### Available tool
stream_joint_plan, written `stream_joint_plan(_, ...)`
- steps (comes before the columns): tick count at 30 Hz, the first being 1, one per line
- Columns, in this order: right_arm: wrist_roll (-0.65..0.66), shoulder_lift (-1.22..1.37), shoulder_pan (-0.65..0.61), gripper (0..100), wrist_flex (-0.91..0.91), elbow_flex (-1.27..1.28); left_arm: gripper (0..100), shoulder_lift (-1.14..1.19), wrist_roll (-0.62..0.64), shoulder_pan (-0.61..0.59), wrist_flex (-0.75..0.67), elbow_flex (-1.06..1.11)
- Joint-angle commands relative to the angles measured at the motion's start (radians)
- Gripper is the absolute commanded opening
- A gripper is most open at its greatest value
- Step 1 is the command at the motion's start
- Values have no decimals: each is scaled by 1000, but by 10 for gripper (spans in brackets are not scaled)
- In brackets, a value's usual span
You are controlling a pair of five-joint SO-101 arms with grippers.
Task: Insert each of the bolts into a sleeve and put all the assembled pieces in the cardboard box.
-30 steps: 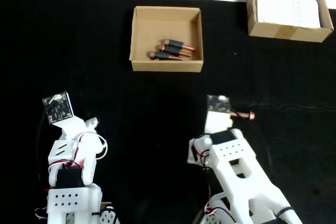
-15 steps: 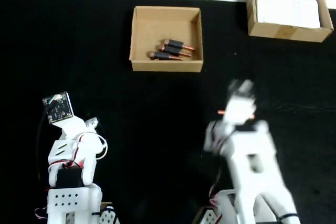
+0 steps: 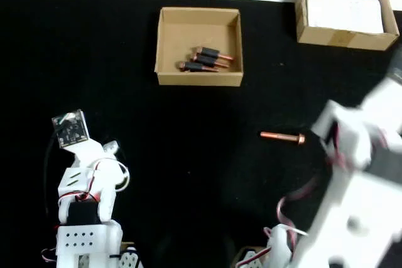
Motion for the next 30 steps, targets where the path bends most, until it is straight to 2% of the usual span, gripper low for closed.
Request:
stream_joint_plan(1,8,-199,137,7,-38,-24,10,5,-11,44,98,-65)
stream_joint_plan(6,8,-449,418,7,-260,237,10,114,-110,122,249,-309)
stream_joint_plan(11,11,-704,648,7,-599,653,10,510,-155,257,405,-685)
stream_joint_plan(15,11,-881,737,7,-895,974,10,858,-153,377,519,-1024)
stream_joint_plan(20,14,-1067,829,7,-1198,1293,10,1187,-158,567,572,-1372)
stream_joint_plan(23,91,-1067,860,7,-1366,1442,10,1353,-164,647,600,-1566)
stream_joint_plan(26,123,-1061,911,7,-1546,1580,11,1529,-265,705,638,-1751)
stream_joint_plan(28,126,-1066,941,7,-1656,1667,11,1653,-411,719,689,-1877)
stream_joint_plan(30,157,-1052,958,7,-1689,1699,11,1785,-575,722,726,-2006)
